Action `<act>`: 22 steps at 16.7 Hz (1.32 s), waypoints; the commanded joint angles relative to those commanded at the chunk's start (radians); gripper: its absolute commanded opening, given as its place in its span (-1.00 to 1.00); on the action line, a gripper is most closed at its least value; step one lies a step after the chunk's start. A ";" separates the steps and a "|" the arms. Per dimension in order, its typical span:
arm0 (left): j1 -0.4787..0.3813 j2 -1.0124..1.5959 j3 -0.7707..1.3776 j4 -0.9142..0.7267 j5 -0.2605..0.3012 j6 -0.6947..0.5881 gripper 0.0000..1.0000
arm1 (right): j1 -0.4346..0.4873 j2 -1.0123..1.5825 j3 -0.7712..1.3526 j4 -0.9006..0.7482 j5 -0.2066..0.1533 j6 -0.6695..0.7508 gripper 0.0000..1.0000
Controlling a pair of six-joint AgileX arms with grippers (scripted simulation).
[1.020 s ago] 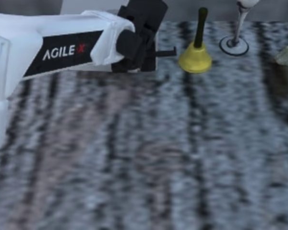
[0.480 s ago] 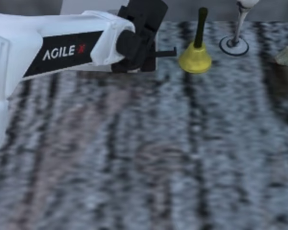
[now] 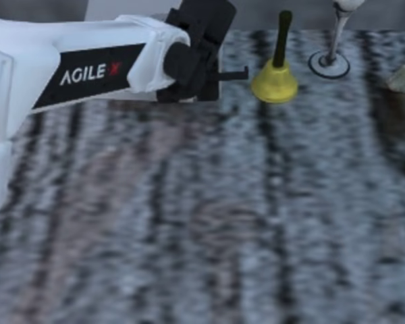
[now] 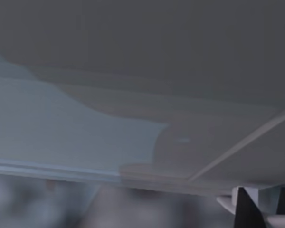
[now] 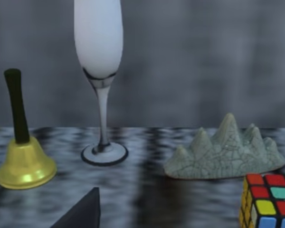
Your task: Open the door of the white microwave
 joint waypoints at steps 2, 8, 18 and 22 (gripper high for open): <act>0.000 0.000 0.000 0.000 0.000 0.000 -1.00 | 0.000 0.000 0.000 0.000 0.000 0.000 1.00; -0.006 0.005 -0.003 0.002 0.009 -0.003 -1.00 | 0.000 0.000 0.000 0.000 0.000 0.000 1.00; 0.007 -0.049 -0.080 0.051 0.041 0.059 -1.00 | 0.000 0.000 0.000 0.000 0.000 0.000 1.00; 0.007 -0.049 -0.080 0.051 0.041 0.059 -1.00 | 0.000 0.000 0.000 0.000 0.000 0.000 1.00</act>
